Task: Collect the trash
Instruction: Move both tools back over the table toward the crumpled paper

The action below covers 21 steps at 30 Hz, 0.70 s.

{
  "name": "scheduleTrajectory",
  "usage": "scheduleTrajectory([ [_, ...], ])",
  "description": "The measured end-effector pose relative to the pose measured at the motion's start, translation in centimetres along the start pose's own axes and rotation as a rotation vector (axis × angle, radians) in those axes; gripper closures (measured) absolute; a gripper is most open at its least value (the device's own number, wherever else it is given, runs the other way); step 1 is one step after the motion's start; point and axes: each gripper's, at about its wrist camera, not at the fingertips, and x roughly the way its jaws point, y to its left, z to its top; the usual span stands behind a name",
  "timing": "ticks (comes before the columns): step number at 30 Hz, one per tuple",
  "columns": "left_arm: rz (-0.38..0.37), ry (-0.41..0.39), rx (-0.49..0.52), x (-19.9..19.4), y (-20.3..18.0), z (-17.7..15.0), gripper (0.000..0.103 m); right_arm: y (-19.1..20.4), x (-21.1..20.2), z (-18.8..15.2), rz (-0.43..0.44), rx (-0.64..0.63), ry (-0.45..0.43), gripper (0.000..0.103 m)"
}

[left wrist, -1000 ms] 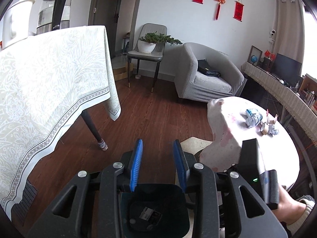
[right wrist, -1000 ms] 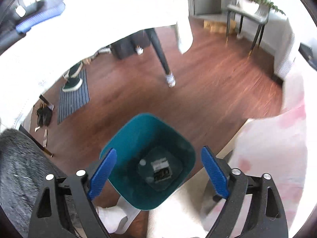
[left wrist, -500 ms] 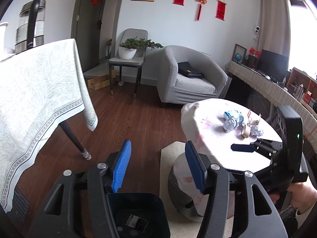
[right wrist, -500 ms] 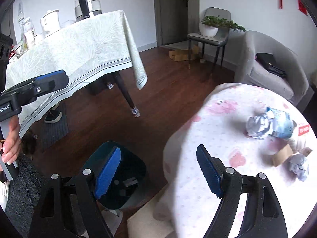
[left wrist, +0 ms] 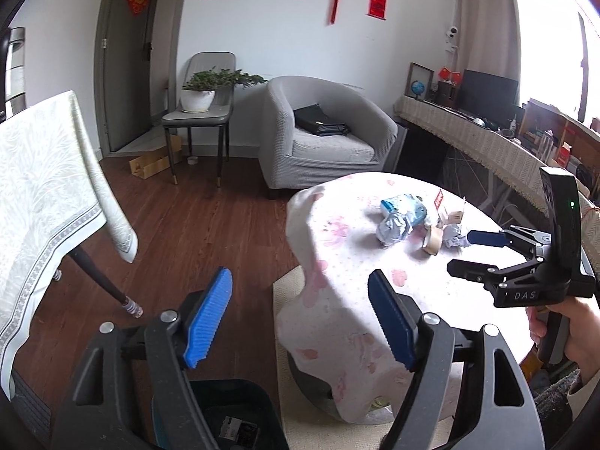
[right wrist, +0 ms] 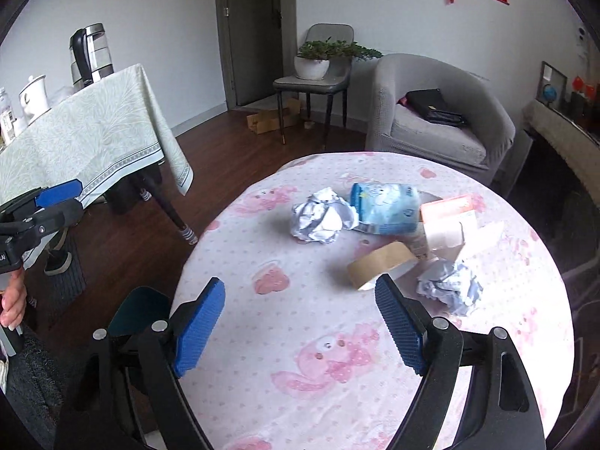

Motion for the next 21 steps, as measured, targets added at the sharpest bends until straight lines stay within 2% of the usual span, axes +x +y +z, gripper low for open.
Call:
scheduleTrajectory([
  [14,-0.06,0.069,0.12,6.9,-6.3,1.4,0.023,-7.0,-1.1,-0.9,-0.071,0.118,-0.034,0.015],
  [21,-0.102,0.096,0.14,10.6,-8.3,2.5,0.023,-9.6,-1.7,-1.5,-0.061,0.191,-0.049,0.015],
])
